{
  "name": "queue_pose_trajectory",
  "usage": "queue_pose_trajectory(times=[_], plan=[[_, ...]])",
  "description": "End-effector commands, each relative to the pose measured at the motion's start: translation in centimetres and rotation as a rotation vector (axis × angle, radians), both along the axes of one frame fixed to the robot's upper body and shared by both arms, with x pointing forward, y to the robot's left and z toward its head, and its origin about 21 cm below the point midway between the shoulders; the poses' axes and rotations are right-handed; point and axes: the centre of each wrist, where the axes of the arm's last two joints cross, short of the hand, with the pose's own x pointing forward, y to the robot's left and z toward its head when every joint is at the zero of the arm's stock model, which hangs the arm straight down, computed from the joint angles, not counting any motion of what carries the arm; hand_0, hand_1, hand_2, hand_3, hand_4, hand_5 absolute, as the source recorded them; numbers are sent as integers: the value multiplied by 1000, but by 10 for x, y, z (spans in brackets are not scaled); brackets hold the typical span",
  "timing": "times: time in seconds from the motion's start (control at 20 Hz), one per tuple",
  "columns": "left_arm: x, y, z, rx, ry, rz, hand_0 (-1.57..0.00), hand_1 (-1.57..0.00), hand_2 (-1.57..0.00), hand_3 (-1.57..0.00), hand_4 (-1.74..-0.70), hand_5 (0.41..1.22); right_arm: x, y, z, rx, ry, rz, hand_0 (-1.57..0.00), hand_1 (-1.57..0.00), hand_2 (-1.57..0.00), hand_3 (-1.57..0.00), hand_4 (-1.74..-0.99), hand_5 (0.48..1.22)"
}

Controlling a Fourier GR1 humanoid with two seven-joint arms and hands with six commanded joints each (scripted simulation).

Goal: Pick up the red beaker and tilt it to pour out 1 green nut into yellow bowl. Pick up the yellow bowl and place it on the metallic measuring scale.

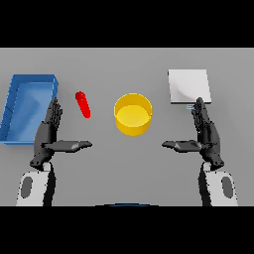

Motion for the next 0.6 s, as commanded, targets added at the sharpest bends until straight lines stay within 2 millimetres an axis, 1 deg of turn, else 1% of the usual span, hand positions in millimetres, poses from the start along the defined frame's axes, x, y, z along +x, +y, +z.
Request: queue_pose_trajectory(times=[0.0,0.25,0.3,0.35,0.45,0.5,0.55], plan=[[0,1,0,0,1,2,1,1,1,1,-1093,623,0,1,0,1,0,0,1,1,1,1,-1128,660],[4,10,0,6,6,7,1,1,1,1,-1093,623,-1,7,-1,2,-1,4,1,1,1,1,-1128,660],[-8,8,0,73,-31,-13,1,1,1,1,-1093,623,-12,10,1,-129,-107,25,1,1,1,1,-1128,660],[-16,6,0,115,-47,-26,1,1,1,1,-1094,620,-17,16,3,-209,-155,45,1,1,1,1,-1128,663],[-22,1,6,158,-49,-35,1,1,1,1,-1093,615,-23,24,4,-285,-161,60,1,1,1,1,-1126,666],[-25,5,9,165,-52,-30,1,1,1,1,-1096,615,-24,25,4,-293,-157,64,1,1,1,1,-1126,668],[-27,2,9,177,-45,-32,1,1,1,1,-1098,616,-23,25,4,-302,-148,52,1,1,1,1,-1118,663]])
